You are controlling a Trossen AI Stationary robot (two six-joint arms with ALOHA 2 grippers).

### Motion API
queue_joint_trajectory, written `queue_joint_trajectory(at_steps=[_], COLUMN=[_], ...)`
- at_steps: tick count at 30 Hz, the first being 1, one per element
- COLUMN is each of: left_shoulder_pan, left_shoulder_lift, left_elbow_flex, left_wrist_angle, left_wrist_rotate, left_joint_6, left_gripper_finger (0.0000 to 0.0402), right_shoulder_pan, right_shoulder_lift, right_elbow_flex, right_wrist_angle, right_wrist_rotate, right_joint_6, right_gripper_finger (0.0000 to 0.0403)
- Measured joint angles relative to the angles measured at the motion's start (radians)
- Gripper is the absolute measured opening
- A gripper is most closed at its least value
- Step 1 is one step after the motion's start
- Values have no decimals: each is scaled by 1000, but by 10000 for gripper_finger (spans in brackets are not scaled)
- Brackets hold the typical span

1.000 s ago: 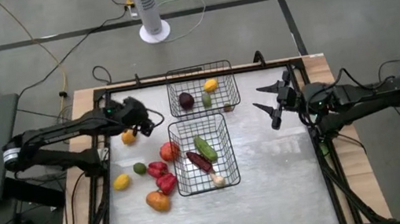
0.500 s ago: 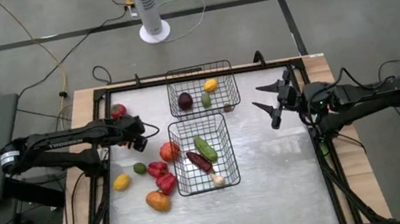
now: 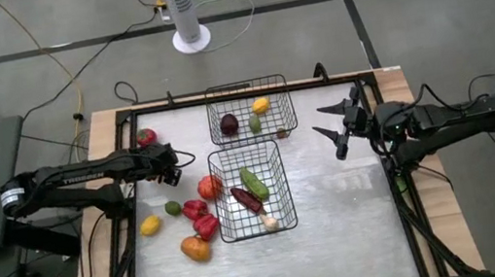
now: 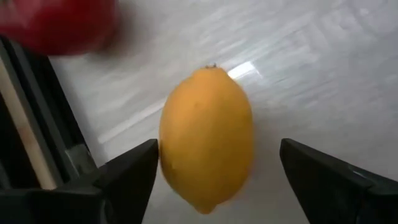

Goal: Sort produce into baskets
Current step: Put the top yellow lemon into the top wire basket

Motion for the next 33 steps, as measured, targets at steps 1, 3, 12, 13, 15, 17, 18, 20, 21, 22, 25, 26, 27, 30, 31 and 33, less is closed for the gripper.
queue_joint_trajectory(at_steps=[1,3,12,13,15,17,18,20,21,22,25,26,27,30,31,33], left_shoulder_pan=[5,13,17,17,17,17,17,16,15,12,0,-8,-17,-61,-80,-123], left_shoulder_lift=[0,0,0,0,0,-2,-2,-2,-2,-2,-2,-2,-2,-2,-2,-3], left_elbow_flex=[-13,-36,-57,-57,-57,-57,-57,-51,-41,-29,16,34,56,122,142,170], left_wrist_angle=[13,42,115,122,142,175,196,245,266,287,335,346,354,379,386,456], left_wrist_rotate=[2,3,-10,-10,-10,-9,-6,6,7,6,-8,-16,-27,-86,-124,-186], left_joint_6=[-11,-26,-12,-11,-8,5,10,22,32,41,75,86,97,138,153,228], left_gripper_finger=[311,295,216,209,202,201,202,205,206,207,207,207,207,207,207,207], right_shoulder_pan=[0,0,0,0,0,0,0,0,0,0,0,0,0,0,0,0], right_shoulder_lift=[0,0,0,0,0,0,0,0,0,0,0,0,0,0,0,0], right_elbow_flex=[0,0,0,0,0,0,0,0,0,0,0,0,0,0,0,0], right_wrist_angle=[0,3,5,5,5,5,4,4,4,4,4,4,4,1,0,-3], right_wrist_rotate=[0,0,0,0,0,0,0,0,0,0,0,0,0,0,0,0], right_joint_6=[0,0,0,0,0,0,0,0,-1,-1,-1,-2,-3,-3,-5,-7], right_gripper_finger=[265,265,265,265,265,265,265,265,265,265,265,265,265,265,265,265])
